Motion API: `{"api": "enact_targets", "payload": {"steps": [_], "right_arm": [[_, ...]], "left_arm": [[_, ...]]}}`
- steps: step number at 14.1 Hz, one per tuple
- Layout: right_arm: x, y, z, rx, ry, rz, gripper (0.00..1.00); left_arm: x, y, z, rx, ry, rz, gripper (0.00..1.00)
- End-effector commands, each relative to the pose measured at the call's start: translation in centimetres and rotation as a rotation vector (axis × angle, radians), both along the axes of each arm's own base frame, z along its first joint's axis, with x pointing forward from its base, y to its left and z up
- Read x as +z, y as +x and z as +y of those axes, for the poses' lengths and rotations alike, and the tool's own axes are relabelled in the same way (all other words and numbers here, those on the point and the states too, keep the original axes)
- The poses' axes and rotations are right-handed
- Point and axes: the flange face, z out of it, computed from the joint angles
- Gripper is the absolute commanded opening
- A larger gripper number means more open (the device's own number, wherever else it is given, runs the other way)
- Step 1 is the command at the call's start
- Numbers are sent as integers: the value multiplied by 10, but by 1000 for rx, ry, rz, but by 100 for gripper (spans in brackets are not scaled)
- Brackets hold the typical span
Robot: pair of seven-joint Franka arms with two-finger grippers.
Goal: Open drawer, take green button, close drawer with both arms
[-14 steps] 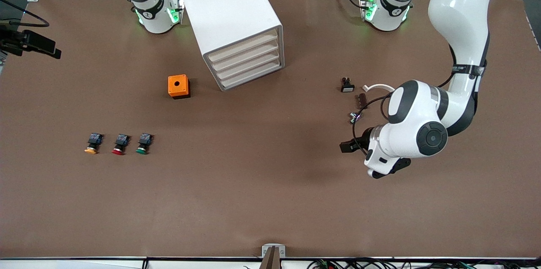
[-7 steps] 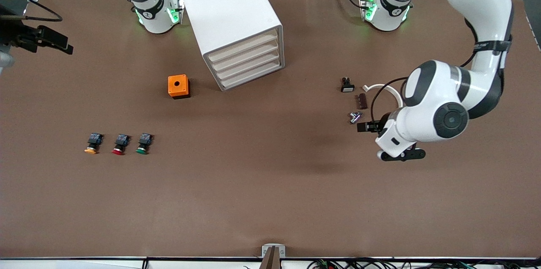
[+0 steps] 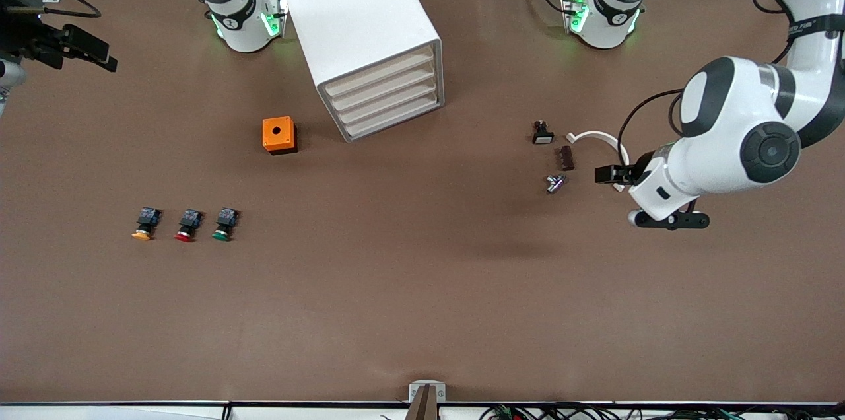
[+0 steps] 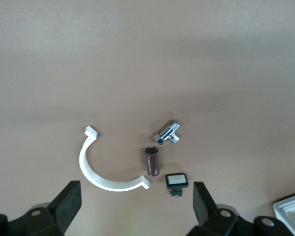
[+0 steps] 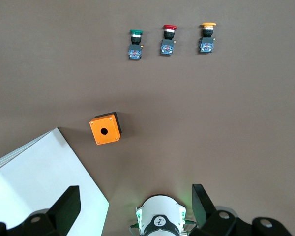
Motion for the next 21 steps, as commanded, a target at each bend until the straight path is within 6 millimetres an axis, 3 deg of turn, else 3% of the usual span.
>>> {"api": "enact_targets", "payload": {"steps": [1,5,8,10,15,18,21], "right_arm": [[11,-5,-7,7,8,-37,100],[17,-3,-27,-31,-9,-70,100],[20,0,-30,-26,-61,-95,100],[24,0,-31,-30,-62,-107,100],[29,-1,-30,-27,-67,-116,100],[32,-1,-30,-26,-68,-124,100],[32,0,-24,-15,-68,-124,100]], "left_arm": [[23,-19,28,-24,18,-24,100],[59,-25,66,15,21,-68,100],[80,-30,105,12,9,-96,100],[93,-34,119,29,11,-111,100],[124,-50,122,38,22,-130,100],[126,-53,110,22,24,-120,100],[126,-54,112,29,27,-114,100]]}}
